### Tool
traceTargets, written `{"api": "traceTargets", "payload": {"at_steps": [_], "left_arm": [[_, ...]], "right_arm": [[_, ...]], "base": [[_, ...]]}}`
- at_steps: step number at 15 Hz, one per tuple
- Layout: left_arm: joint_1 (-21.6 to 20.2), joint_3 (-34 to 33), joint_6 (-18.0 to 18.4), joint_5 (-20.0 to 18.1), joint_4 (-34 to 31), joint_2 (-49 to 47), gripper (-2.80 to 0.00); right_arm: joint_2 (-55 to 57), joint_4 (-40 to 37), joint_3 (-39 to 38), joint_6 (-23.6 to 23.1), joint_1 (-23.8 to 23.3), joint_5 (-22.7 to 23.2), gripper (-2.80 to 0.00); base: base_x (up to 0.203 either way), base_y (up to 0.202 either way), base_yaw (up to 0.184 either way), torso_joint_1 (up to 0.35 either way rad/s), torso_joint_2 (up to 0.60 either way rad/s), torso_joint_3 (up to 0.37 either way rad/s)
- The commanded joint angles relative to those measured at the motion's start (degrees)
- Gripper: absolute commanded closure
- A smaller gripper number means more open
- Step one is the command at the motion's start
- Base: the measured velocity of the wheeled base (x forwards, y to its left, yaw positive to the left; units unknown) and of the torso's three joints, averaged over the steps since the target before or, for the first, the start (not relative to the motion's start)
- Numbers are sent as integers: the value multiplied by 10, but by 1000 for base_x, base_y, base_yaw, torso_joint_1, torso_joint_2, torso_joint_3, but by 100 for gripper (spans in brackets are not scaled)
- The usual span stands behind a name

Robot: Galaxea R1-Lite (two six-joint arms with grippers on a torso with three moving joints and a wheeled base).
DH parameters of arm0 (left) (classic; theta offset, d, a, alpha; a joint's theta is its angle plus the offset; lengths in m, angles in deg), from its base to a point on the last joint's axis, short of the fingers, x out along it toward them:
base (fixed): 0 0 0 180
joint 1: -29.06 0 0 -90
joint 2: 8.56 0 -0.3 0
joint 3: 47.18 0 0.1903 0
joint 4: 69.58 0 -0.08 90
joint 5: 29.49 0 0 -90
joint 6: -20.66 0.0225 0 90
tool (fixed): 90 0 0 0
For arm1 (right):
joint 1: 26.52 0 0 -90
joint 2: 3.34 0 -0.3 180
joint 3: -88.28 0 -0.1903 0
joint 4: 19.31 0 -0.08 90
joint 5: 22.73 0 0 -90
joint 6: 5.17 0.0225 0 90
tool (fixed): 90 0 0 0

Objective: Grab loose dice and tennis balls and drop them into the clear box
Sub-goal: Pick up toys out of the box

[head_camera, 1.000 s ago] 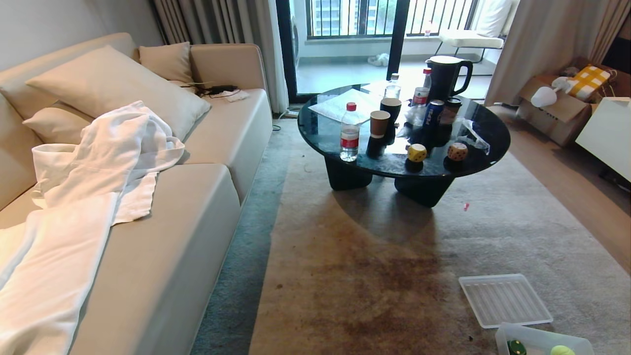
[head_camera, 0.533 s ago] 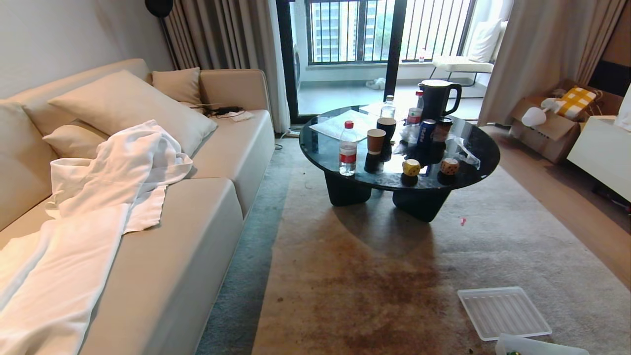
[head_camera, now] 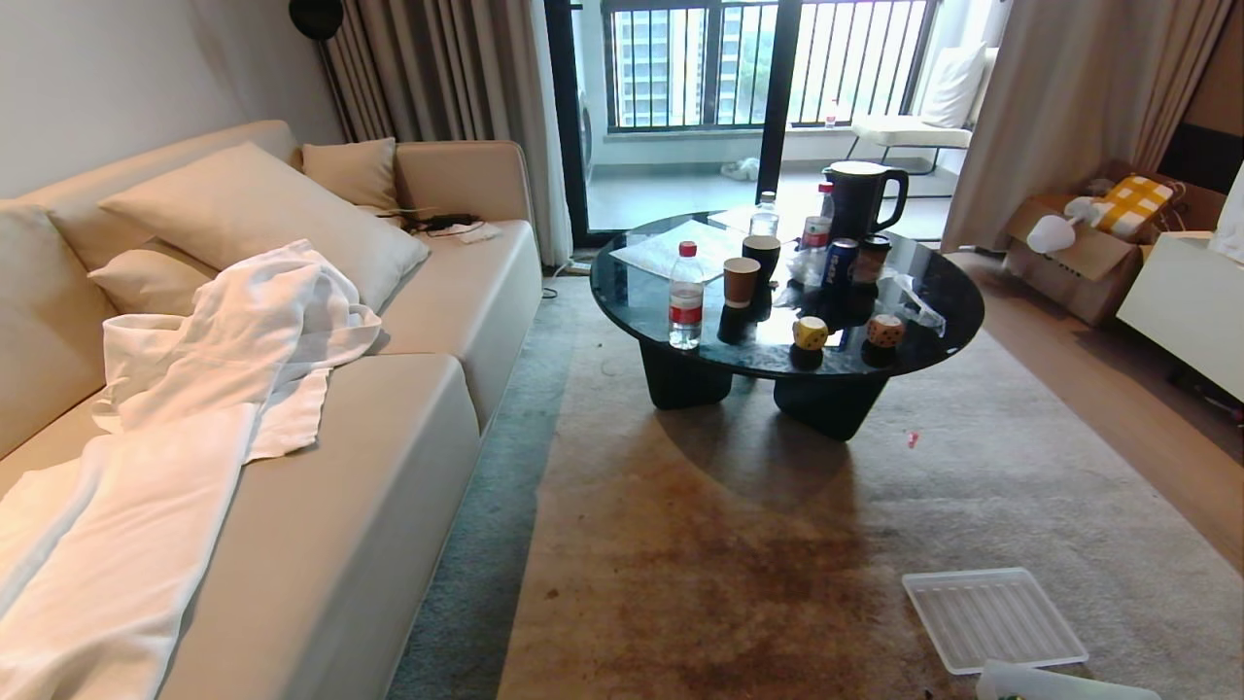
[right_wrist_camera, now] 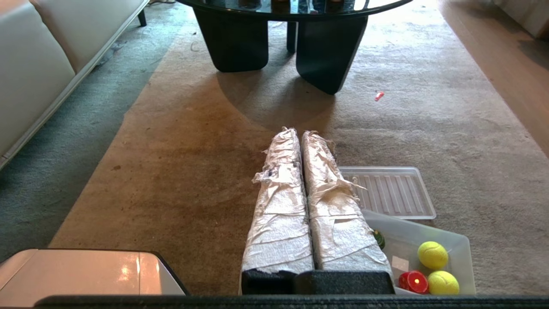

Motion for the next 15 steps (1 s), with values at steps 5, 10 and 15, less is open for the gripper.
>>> {"api": "traceTargets", "payload": {"at_steps": [5, 10, 15], "left_arm": [[0, 0, 0, 0, 0, 0, 0], [0, 0, 0, 0, 0, 0, 0], [0, 0, 0, 0, 0, 0, 0]], "right_arm": [[1, 0, 0, 0, 0, 0, 0], [1, 0, 0, 0, 0, 0, 0], [0, 0, 0, 0, 0, 0, 0]], "base": [[124, 0, -1, 1, 0, 4], [184, 0, -1, 1, 2, 5], [183, 0, -2, 2, 5, 3]]}}
